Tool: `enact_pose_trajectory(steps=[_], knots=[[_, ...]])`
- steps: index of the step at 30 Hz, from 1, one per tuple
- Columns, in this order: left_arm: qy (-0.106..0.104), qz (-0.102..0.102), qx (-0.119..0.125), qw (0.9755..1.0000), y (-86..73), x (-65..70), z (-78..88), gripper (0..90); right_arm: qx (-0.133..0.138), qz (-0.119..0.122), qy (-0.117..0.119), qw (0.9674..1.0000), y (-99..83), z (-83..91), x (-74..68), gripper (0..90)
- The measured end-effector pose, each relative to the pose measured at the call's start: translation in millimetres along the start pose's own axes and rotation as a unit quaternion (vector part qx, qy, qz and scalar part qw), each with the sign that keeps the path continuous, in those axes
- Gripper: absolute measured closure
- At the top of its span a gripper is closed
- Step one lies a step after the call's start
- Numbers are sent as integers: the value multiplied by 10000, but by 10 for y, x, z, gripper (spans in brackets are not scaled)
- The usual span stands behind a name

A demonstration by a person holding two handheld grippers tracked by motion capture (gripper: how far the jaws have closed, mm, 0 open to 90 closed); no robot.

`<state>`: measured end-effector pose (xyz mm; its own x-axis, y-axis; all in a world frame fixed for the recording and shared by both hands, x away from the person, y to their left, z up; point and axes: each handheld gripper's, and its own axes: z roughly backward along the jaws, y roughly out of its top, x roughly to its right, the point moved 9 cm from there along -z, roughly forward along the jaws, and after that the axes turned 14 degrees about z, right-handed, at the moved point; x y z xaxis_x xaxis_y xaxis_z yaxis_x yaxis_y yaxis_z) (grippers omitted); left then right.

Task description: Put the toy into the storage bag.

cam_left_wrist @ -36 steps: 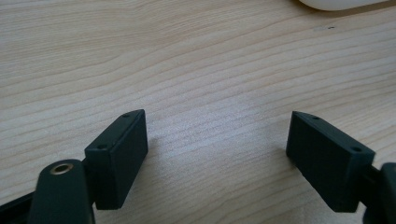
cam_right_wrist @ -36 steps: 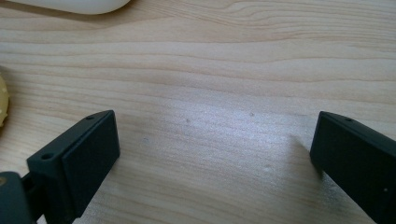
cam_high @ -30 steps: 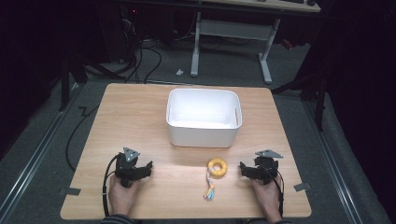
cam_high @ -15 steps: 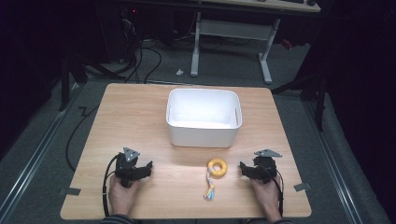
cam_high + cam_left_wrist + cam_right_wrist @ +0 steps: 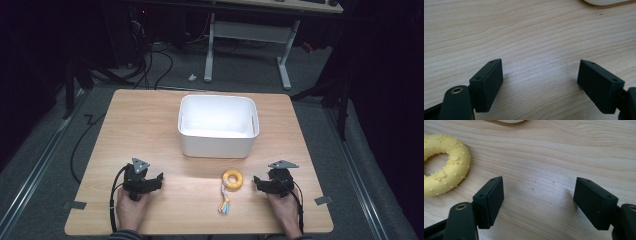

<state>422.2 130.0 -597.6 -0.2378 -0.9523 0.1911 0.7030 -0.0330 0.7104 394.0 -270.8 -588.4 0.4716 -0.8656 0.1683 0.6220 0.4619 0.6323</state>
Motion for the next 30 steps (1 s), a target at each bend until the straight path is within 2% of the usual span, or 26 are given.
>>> enact_pose_trajectory(steps=[8,18,22,30], knots=[[0,0,1,10000,0,0,0,210,141,74,87,9998,53,101,-70,297],[-1,-2,0,10000,0,0,0,210,258,316,254,9988,189,201,-195,332],[-3,1,0,10000,0,0,0,210,241,446,436,9978,255,223,-275,366],[-7,-4,-3,10000,-1,-1,2,210,233,621,635,9958,331,228,-369,401]])
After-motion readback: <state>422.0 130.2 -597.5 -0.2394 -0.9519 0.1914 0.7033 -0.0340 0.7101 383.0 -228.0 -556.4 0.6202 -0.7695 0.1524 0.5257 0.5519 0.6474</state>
